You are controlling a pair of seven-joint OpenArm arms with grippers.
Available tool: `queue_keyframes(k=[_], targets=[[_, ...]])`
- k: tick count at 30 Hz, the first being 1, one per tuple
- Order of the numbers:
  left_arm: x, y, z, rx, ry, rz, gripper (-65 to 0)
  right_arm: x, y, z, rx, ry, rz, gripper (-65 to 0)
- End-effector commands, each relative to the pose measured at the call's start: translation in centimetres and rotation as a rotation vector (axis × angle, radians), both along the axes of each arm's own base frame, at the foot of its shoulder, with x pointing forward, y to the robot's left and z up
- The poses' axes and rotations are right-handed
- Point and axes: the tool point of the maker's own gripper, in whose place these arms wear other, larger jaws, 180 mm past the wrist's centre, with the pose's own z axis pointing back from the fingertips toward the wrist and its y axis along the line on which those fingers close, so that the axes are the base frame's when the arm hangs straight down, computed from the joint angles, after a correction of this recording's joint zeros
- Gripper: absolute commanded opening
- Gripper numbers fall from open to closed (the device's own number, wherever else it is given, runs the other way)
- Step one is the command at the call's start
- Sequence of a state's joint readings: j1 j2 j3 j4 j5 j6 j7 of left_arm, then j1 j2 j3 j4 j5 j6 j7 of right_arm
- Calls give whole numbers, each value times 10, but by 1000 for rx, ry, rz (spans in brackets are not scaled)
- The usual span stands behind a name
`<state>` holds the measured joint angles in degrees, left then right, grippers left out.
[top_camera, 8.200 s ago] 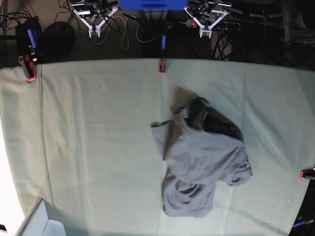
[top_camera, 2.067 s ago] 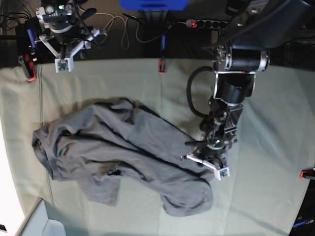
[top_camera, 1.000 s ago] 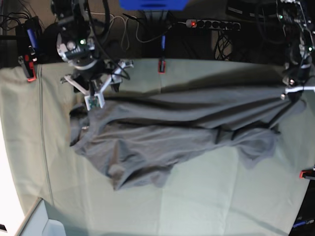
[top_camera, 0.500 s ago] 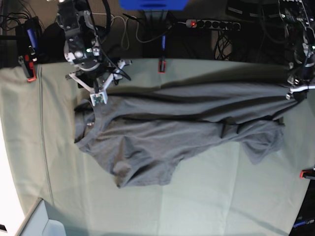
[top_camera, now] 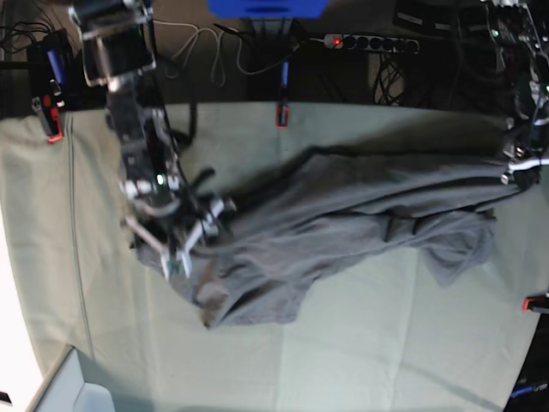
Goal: Layout the t-shirt on the table in an organized manner, then fold the t-shirt properly
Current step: 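Grasp the shirt's other end with the right gripper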
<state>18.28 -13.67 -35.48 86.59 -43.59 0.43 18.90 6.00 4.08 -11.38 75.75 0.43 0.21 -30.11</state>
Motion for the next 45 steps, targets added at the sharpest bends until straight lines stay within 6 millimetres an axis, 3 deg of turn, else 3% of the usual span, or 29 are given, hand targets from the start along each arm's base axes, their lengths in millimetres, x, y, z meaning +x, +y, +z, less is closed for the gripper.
queue_keyframes(k=[1,3,7,11,19,24,32,40,43,45], targets=[[7,7,20,42,-52,1,-649,18,-1,20,-2,-65,3,-296],[10,5,26,51,-64,-9,-649,37,1,37,2,-109,3,-294],[14,3,36,65,-85,-19,-649,72,25,62,21,-193,44,-294],[18,0,47,78,-110,-29,-649,81,35,69,5,-206,82,-295],[18,2,46,79,-106,-26,-649,22,-9,59,21,-200,-27,-295],[18,1,43,72,-104,-24,-649,-3,-24,36,24,-138,-72,-295],[16,3,37,65,-90,-17,-649,9,-25,3,30,-108,-84,-295],[16,3,37,65,-90,-17,-649,16,-26,-13,23,-70,-83,-306],[16,3,37,65,-89,-16,-649,18,-25,-14,24,-68,-80,-397],[17,3,38,66,-93,-17,-649,18,-24,-10,26,-79,-79,-513]])
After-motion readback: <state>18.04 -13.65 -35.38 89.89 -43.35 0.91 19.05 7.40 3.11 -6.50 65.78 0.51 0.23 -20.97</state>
